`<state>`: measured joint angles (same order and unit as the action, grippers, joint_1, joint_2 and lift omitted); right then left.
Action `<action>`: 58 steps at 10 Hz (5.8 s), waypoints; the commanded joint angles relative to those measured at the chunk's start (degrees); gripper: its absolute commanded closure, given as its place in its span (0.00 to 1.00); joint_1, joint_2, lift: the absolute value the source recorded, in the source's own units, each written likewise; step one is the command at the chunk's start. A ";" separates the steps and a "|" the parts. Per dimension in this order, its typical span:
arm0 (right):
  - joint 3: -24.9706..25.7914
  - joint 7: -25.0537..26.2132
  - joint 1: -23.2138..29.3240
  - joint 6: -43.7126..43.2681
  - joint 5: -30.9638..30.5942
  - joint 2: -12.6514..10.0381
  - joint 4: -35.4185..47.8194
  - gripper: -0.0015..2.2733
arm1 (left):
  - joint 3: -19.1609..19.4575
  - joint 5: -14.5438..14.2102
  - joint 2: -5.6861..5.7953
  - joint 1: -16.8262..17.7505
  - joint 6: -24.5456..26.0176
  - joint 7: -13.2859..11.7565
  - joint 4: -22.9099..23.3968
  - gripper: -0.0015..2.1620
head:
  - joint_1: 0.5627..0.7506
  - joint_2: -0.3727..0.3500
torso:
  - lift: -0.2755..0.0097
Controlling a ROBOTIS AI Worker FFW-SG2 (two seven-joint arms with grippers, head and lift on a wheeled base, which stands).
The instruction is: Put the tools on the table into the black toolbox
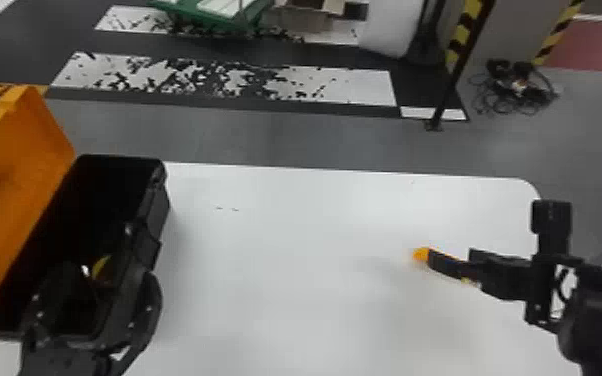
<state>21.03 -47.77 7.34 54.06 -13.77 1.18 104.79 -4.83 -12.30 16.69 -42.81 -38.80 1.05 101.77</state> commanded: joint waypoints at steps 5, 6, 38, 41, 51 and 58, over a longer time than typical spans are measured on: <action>2.96 -12.96 -11.56 0.57 -4.51 8.48 -13.30 0.05 | -0.44 0.09 -0.43 -0.25 0.09 0.00 0.18 0.03 | 0.70 0.30 | 0.83; 2.78 -15.69 -12.70 1.62 -5.12 10.15 -14.35 0.05 | -0.44 0.18 -0.43 -0.34 0.09 0.00 0.27 0.03 | 0.70 0.29 | 0.83; -15.06 -25.62 -24.56 -23.51 -32.63 15.78 -45.64 0.18 | -1.67 0.26 -0.87 -1.31 -0.44 0.00 0.36 0.03 | 0.70 0.23 | 0.83; -14.97 -24.30 -24.65 -24.39 -32.72 15.78 -45.91 0.36 | -1.67 0.26 -0.87 -1.31 -0.44 0.09 0.36 0.03 | 0.70 0.22 | 0.83; -6.80 -24.04 -15.07 -27.20 -27.53 12.97 -32.63 0.99 | -1.85 0.44 -0.69 -1.66 -0.44 0.00 1.41 0.03 | 0.70 0.24 | 0.83; -4.51 -22.28 2.51 -26.68 -21.82 5.94 -3.02 0.99 | -5.01 0.18 -0.60 -0.34 4.13 -6.50 5.37 0.03 | 0.70 0.22 | 0.83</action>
<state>16.74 -70.20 8.20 27.76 -36.26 7.81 99.25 -9.32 -11.95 16.08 -43.46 -35.34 -5.51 106.95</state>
